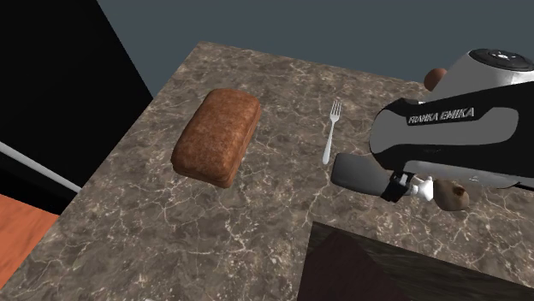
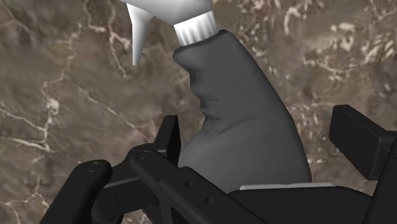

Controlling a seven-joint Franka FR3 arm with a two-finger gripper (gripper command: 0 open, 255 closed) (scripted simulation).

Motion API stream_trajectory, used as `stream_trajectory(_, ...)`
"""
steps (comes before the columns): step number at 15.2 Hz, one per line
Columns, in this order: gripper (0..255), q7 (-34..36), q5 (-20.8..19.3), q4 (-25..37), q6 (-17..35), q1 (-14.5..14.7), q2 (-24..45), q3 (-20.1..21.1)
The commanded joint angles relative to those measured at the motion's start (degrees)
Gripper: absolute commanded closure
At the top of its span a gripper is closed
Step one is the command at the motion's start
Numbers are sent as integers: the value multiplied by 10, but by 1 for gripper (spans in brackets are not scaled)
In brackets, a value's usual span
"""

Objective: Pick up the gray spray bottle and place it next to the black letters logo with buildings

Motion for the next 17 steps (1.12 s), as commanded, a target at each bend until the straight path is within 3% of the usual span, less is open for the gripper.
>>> stream_trajectory(1, 0, -15, 13, -5, 21, 0, 16, 0)
stream_trajectory(4, 0, -30, 33, -9, 43, -2, 38, 2)
stream_trajectory(12, 0, -29, 33, -9, 43, -2, 38, 3)
stream_trajectory(13, 255, -29, 33, -9, 43, -2, 38, 3)
stream_trajectory(17, 255, -29, 33, -9, 43, -2, 38, 3)
